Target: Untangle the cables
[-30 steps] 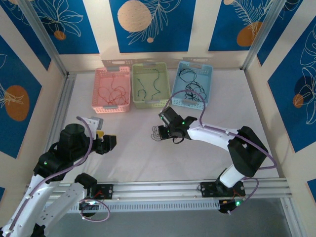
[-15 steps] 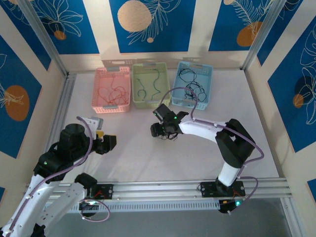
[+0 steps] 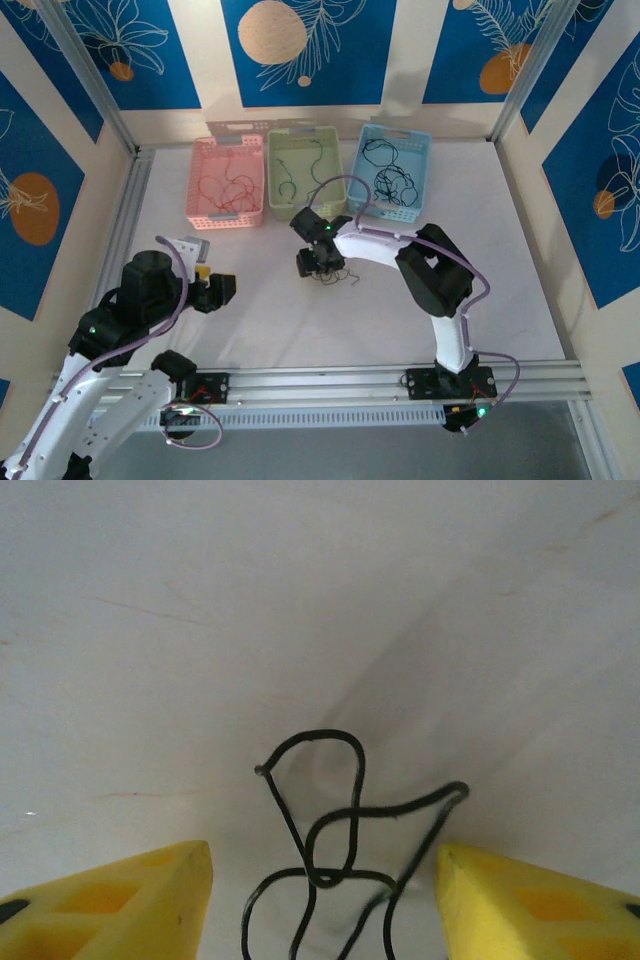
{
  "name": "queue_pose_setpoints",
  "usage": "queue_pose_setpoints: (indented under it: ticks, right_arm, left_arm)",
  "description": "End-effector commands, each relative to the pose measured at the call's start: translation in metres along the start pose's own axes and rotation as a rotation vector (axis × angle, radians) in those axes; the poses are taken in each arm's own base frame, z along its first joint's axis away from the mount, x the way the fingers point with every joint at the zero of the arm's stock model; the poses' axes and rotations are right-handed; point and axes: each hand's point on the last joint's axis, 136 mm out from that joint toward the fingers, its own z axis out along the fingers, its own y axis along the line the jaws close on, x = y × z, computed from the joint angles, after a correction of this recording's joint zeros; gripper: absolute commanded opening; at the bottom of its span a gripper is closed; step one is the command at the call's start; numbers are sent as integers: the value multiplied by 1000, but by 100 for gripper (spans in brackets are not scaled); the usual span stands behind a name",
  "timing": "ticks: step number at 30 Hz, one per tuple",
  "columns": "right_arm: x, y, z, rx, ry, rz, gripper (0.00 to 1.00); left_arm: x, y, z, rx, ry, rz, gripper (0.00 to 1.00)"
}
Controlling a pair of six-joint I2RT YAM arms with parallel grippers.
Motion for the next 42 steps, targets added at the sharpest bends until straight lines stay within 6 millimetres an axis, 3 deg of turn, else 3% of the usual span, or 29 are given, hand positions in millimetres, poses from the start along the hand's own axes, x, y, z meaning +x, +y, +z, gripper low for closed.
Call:
queue_pose_setpoints:
  ticks: [1, 5, 10, 18, 35, 42]
  right_arm:
    - [7, -4, -1, 50, 40, -8, 57]
    - [8, -4, 1, 53, 51, -9, 47]
    - [7, -5, -2, 51, 35, -4, 24]
    - [-3, -4, -33, -10, -102, -1, 4]
    - [-32, 0, -174, -389, -475, 23, 0]
    - [-44, 2, -202, -476, -520, 29, 0]
  left_arm:
    - [1, 2, 1, -7, -4, 12, 70]
    - [1, 2, 1, -8, -4, 12, 70]
    - [1, 2, 1, -8, -5, 11, 70]
    - [1, 3, 1, -11, -3, 10, 70]
    - [1, 3, 1, -12, -6, 8, 70]
    - [0, 3, 0, -12, -11, 7, 70]
